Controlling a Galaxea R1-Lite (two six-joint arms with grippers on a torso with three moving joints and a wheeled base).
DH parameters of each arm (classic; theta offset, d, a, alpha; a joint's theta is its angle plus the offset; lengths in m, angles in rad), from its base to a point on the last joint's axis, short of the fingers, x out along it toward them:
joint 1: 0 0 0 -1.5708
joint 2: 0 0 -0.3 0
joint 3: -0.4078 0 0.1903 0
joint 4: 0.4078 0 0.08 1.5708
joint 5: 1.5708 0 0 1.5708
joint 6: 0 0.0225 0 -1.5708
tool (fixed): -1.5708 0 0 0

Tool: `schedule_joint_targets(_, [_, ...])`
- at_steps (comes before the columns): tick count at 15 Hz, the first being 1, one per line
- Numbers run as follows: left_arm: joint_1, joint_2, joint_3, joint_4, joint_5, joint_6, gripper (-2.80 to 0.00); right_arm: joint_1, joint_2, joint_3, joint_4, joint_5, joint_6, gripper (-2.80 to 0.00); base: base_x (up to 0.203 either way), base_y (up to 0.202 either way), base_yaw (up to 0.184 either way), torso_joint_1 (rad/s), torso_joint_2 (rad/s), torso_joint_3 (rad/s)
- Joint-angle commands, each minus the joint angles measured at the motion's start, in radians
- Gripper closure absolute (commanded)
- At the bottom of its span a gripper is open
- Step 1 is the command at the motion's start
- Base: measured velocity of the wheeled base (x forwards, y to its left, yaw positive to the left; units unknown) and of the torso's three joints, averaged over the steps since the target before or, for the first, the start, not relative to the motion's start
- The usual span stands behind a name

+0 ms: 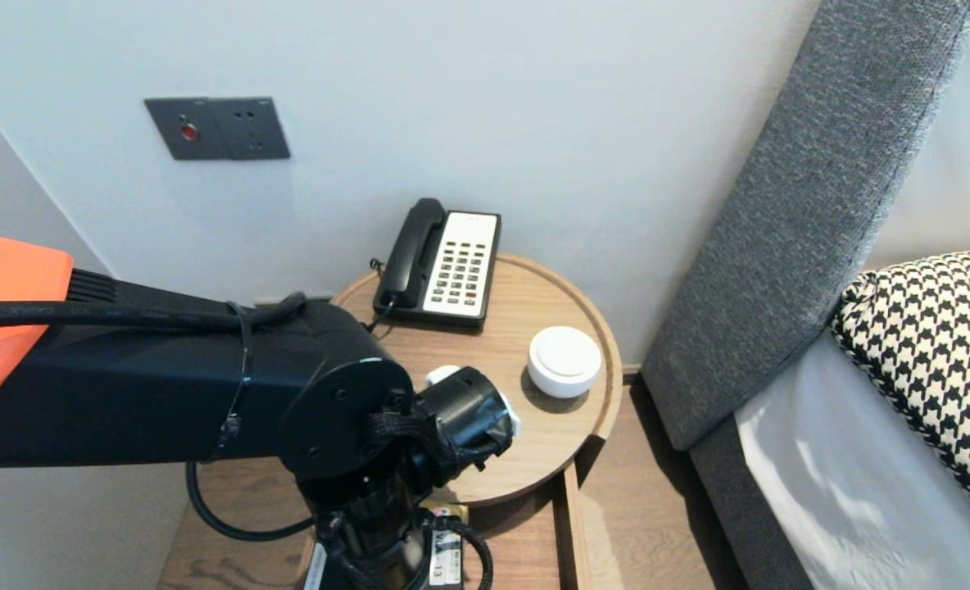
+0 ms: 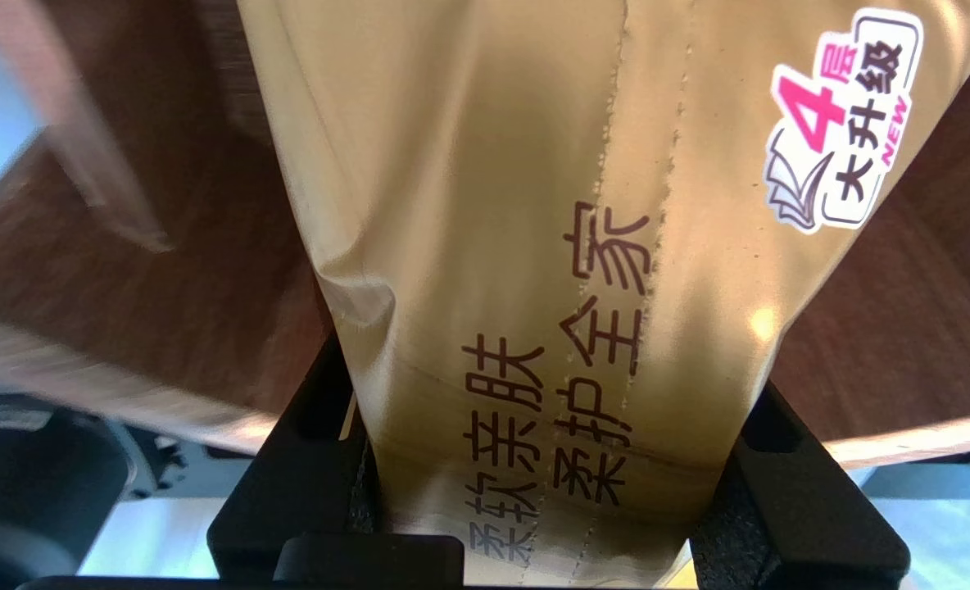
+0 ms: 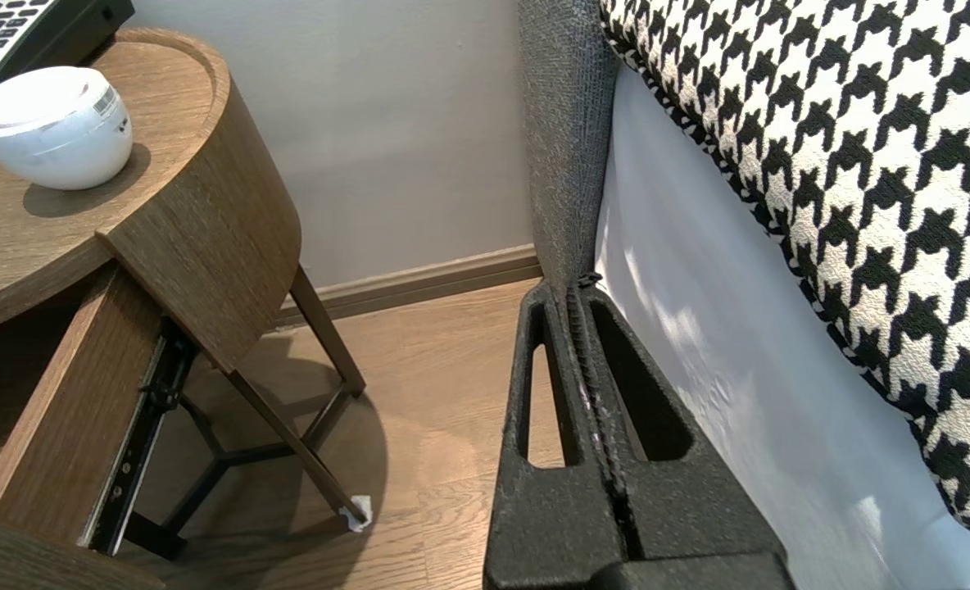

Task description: Put the tissue on the table in the drawer one by one

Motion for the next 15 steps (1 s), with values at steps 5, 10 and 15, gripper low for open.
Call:
schedule_joint_targets(5, [0.001,0.014,0.066,-0.114,0.037,0.016,0.0,0.0,0.001,0.026,-0.001,0.0,0.0,0.0,0.0,0.0,0.0,0.0,0.0,0.0])
schedule_joint_targets(10, [0.005,-0.01,0.161,-0.216,0.042,0.06,0.0,0.0,0.001,0.026,-0.001,0.0,0.0,0.0,0.0,0.0,0.0,0.0,0.0,0.0])
schedule_joint_targets(15, [0.004,-0.036,0.206,-0.231,0.041,0.058,0.0,0.0,0.001,0.026,-0.001,0.0,0.0,0.0,0.0,0.0,0.0,0.0,0.0,0.0])
